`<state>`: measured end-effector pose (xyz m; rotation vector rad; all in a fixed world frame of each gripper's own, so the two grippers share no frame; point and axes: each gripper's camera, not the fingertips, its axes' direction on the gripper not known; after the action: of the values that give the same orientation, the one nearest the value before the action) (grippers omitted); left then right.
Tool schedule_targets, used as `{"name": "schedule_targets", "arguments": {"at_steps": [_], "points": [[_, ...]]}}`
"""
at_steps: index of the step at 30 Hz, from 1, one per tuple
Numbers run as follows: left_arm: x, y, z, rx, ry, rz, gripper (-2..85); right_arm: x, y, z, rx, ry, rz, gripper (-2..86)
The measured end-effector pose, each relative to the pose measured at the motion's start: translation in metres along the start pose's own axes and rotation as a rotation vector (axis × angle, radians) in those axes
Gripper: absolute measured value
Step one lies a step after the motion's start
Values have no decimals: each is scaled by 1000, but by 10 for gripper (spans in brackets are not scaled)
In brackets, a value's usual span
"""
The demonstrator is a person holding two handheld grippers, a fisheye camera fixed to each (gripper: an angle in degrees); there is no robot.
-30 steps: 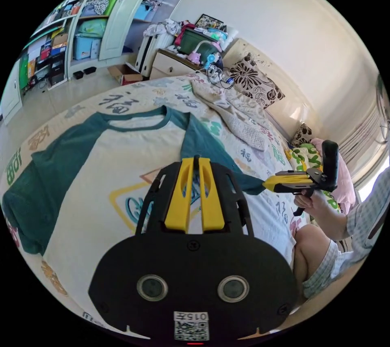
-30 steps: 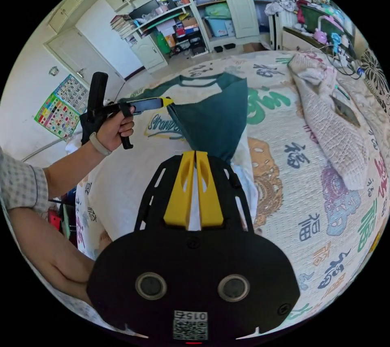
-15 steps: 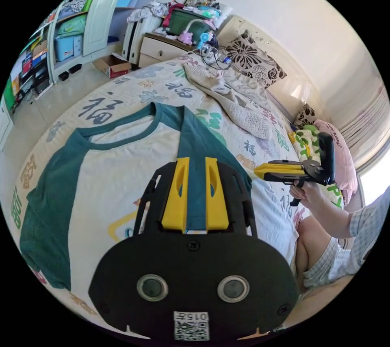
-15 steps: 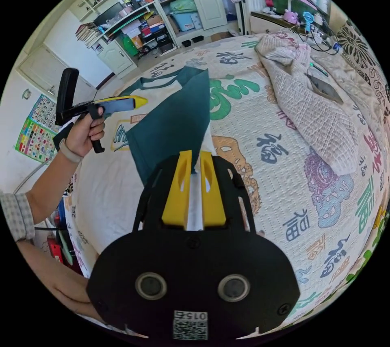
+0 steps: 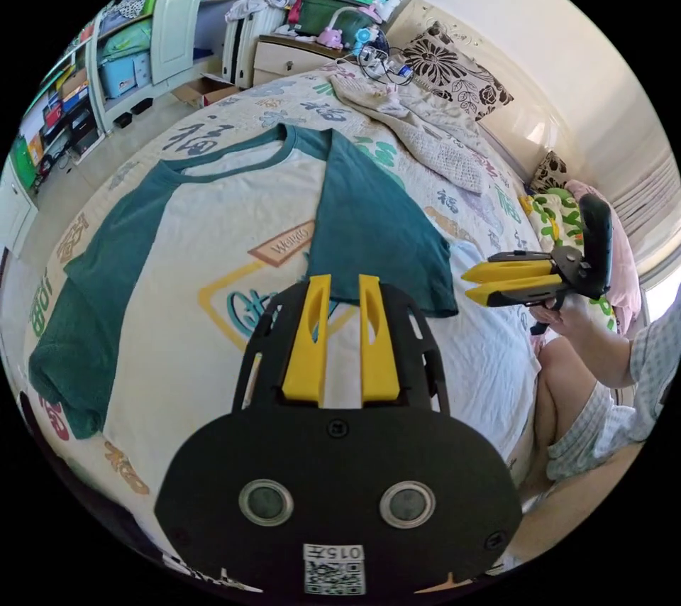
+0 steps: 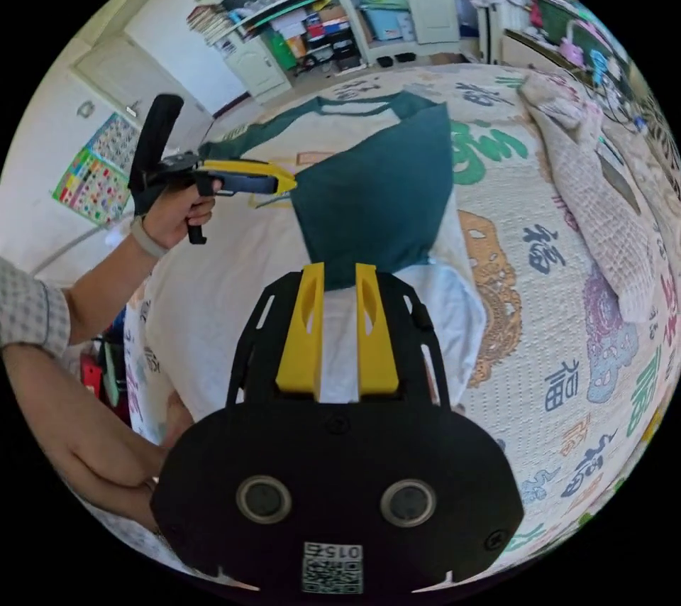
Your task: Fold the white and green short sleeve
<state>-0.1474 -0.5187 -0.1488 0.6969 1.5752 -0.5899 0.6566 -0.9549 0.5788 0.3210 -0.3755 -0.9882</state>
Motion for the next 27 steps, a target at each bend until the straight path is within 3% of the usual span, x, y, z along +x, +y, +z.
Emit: {"name": "schedule_targets", "arguments": {"at_steps": [3, 14, 17, 20, 24, 27], "points": [[-6, 15, 0, 13, -89, 25, 30, -23, -9, 31, -82, 121, -17, 29], [-40, 49, -23, 18, -66, -25, 13, -68, -44, 59, -129, 211, -56, -5], [-62, 68, -47, 79, 35, -120, 38, -74, -62, 53, -130, 192, 21, 27], [-96, 118, -104, 291, 86, -274, 63, -93, -91, 30, -8, 165, 5, 48], [-150, 211, -175, 477, -90, -560, 74, -144, -176, 36, 34, 3, -161, 55], [-194, 256, -196, 469, -195, -731, 95, -193, -246, 66, 7, -118, -280, 56]]}}
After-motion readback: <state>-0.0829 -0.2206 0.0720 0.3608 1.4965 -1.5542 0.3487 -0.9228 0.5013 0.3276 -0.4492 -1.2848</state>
